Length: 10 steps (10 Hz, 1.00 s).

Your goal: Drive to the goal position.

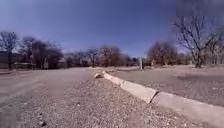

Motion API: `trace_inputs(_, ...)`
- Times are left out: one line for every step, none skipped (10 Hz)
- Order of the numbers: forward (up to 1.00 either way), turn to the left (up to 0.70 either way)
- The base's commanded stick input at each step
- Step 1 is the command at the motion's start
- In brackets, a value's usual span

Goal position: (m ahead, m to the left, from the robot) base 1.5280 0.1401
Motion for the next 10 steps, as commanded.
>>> trace_inputs(0.70, 0.17)
trace_inputs(0.70, 0.09)
trace_inputs(0.70, 0.01)
trace_inputs(0.70, 0.00)
trace_inputs(0.70, 0.00)
trace_inputs(0.70, 0.00)
trace_inputs(0.70, 0.00)
trace_inputs(0.70, 0.00)
trace_inputs(0.70, 0.00)
trace_inputs(0.70, 0.00)
